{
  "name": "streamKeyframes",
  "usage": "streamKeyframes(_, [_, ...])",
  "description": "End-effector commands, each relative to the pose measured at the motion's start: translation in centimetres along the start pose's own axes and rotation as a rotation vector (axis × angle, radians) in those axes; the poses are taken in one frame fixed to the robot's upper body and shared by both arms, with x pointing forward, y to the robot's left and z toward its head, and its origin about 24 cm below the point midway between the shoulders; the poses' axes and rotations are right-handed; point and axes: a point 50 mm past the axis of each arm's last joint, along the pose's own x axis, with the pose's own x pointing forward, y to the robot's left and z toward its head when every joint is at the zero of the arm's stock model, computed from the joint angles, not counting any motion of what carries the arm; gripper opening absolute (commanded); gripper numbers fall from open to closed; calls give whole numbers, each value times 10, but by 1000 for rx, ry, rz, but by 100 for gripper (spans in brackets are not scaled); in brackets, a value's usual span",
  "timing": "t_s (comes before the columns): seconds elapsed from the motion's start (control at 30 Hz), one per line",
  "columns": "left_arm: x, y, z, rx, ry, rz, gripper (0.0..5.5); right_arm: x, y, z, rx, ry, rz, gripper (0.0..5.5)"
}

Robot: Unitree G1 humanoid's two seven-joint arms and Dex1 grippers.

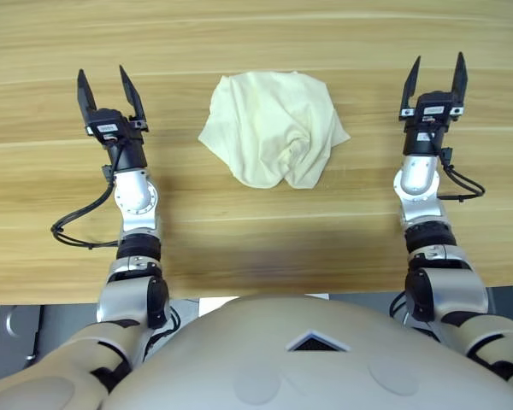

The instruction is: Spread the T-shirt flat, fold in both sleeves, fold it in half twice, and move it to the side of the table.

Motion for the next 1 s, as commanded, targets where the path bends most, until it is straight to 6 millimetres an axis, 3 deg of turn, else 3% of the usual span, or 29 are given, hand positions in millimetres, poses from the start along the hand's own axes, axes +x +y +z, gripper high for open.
streamKeyframes(0.03, [-2, -1, 0, 4, -1, -10, 300, -1, 0, 1, -7, -8, 10, 279])
streamKeyframes(0.93, [-3, -4, -3, 6, 23, -28, 300, 1, 4, 1, 7, -5, 18, 279])
streamKeyframes(1.0, [-3, -3, -3, 6, 23, -27, 300, 1, 4, 1, 9, -6, 19, 308])
